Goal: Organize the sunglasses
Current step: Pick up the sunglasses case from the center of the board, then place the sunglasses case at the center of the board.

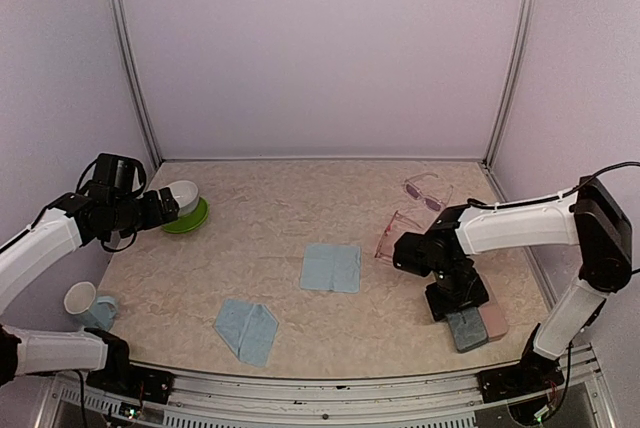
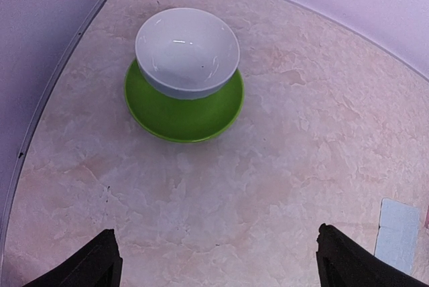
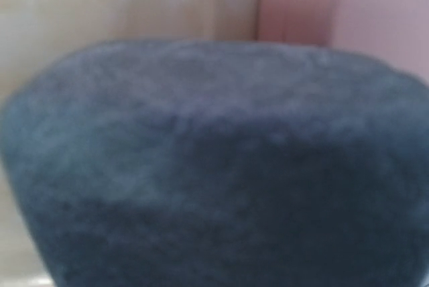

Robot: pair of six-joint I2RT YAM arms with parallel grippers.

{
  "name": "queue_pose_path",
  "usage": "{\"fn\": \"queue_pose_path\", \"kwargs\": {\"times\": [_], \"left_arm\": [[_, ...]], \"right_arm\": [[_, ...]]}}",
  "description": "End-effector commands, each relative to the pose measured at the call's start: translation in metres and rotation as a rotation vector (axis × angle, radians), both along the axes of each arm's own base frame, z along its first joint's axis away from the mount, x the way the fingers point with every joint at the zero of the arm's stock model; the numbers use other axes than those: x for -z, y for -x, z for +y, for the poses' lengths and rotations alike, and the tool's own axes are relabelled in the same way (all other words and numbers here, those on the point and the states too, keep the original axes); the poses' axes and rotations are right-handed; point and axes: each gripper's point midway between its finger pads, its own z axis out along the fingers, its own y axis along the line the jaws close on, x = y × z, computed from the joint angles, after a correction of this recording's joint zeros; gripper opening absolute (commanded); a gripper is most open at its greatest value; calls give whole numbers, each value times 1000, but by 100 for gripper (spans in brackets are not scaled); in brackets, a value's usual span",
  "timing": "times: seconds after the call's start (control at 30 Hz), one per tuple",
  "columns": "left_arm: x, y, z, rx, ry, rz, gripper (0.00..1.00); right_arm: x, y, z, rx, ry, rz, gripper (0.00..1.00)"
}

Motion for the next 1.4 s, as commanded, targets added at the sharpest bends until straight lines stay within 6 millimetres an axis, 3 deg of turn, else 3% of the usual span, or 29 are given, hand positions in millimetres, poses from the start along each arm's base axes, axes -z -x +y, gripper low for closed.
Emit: {"fn": "queue_pose_path", "kwargs": {"times": [0.0,0.13,0.37,0.67,0.8,0.9,1.13,1.23,1.37], "left_arm": [[-4,1,2,-15,-4,-11,99],[-4,1,2,-17,-6,-12,99],[-4,1,2,-15,-5,-11,99],[-4,1,2,-19,-7,-11,99],[-4,2,4,-31,-12,-12,99],[-3,4,-9,8,-15,-9,99],[-8,4,-4,-14,-26,-17,99],[-23,0,-3,-14,-34,-52,99],[-65,-11,4,-53,-60,-155,99]], "right_arm": [[-14,-12,4,-18,31,-48,63],[-28,-30,35,-32,-88,-93,63],[-33,-50,119,-56,-455,-105,65],[-15,-63,168,-70,-578,-43,65],[-8,-65,176,-71,-602,-20,67],[-2,-67,176,-70,-624,-7,72],[-4,-70,165,-72,-671,12,92],[-8,-68,155,-89,-673,16,94],[-31,-73,137,-141,-655,-50,94]]}}
